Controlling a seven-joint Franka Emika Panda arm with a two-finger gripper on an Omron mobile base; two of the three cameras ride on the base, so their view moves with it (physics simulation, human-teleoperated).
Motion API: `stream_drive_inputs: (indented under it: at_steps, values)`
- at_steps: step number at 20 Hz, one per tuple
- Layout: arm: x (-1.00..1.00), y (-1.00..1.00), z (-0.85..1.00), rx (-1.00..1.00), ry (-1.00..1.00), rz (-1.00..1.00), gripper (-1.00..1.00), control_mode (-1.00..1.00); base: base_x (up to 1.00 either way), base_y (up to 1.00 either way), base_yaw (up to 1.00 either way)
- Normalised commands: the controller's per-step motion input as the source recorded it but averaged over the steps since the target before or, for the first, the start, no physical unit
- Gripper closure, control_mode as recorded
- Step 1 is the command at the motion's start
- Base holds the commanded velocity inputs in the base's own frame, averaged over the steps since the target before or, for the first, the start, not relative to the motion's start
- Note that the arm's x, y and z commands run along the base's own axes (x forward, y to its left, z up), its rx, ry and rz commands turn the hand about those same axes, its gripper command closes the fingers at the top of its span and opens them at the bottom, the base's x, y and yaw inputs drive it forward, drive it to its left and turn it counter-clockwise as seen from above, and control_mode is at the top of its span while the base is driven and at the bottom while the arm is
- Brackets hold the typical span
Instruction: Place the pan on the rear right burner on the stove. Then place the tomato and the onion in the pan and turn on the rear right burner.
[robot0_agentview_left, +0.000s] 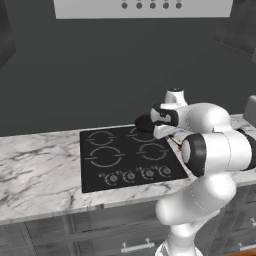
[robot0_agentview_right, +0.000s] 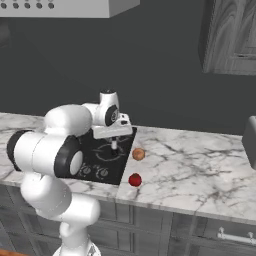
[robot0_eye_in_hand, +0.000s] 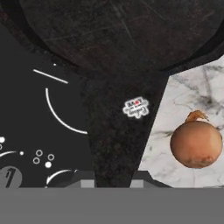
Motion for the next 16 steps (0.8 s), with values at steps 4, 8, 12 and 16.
stream_drive_inputs:
  at_steps: [4, 8, 12, 16]
  values:
    - [0.37, 0.17, -0.3, 0.0, 0.09, 0.0, 1.0, -1.0, 0.0, 0.0, 0.0]
    - [0.4, 0.07, -0.44, 0.0, 0.11, 0.0, 1.0, -1.0, 0.0, 0.0, 0.0]
    - [0.4, 0.0, -0.49, 0.0, 0.07, 0.0, 1.0, -1.0, 0.0, 0.0, 0.0]
    - [0.39, 0.0, -0.41, 0.0, 0.03, 0.0, 1.0, -1.0, 0.0, 0.0, 0.0]
